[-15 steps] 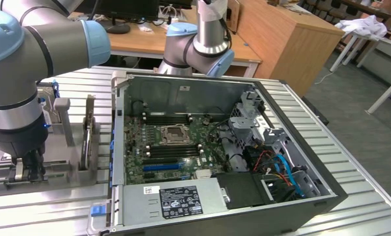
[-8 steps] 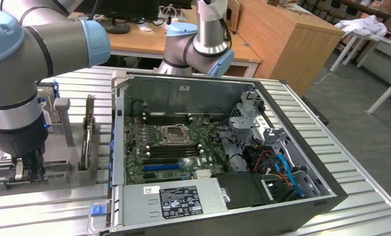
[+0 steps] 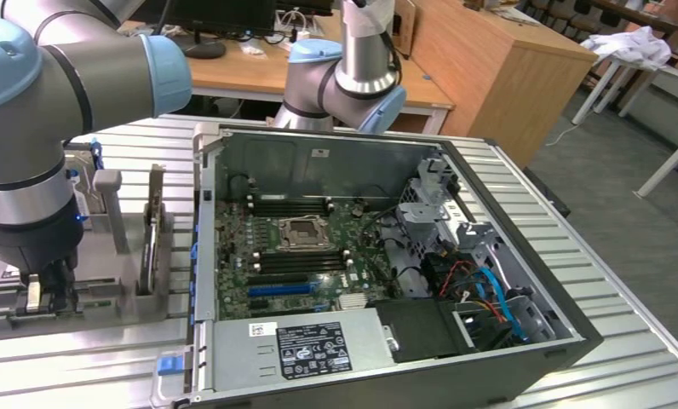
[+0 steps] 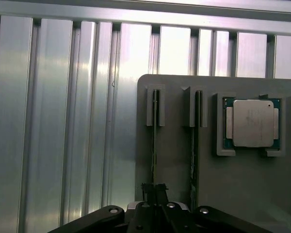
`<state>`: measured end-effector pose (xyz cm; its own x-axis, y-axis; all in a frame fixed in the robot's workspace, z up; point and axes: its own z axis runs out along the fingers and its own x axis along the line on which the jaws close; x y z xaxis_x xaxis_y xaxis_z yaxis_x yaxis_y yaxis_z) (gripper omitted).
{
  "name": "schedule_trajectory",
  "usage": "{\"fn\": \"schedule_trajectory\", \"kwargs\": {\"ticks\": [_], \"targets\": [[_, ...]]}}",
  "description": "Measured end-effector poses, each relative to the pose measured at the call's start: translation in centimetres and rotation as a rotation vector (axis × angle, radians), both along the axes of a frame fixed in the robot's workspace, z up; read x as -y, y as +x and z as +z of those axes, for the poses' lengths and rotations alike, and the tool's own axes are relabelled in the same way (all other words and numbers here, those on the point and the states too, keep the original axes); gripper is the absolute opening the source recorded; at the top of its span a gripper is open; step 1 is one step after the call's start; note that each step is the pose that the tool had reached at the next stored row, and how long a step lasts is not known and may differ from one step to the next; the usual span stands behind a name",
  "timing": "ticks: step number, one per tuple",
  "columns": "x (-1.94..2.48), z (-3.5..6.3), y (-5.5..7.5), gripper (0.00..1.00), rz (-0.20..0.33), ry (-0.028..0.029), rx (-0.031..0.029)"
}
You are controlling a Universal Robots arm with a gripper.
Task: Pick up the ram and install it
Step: 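Pick up the ram and move it above insertion slot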
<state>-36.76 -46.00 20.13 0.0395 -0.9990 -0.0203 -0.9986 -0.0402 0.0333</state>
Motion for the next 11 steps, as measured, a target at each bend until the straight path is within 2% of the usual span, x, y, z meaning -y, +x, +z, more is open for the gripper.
{"fn": "schedule_trajectory", "kwargs": {"ticks": [11], "targets": [[0.0, 0.0, 0.0, 0.12, 0.0, 0.0, 0.0]]}}
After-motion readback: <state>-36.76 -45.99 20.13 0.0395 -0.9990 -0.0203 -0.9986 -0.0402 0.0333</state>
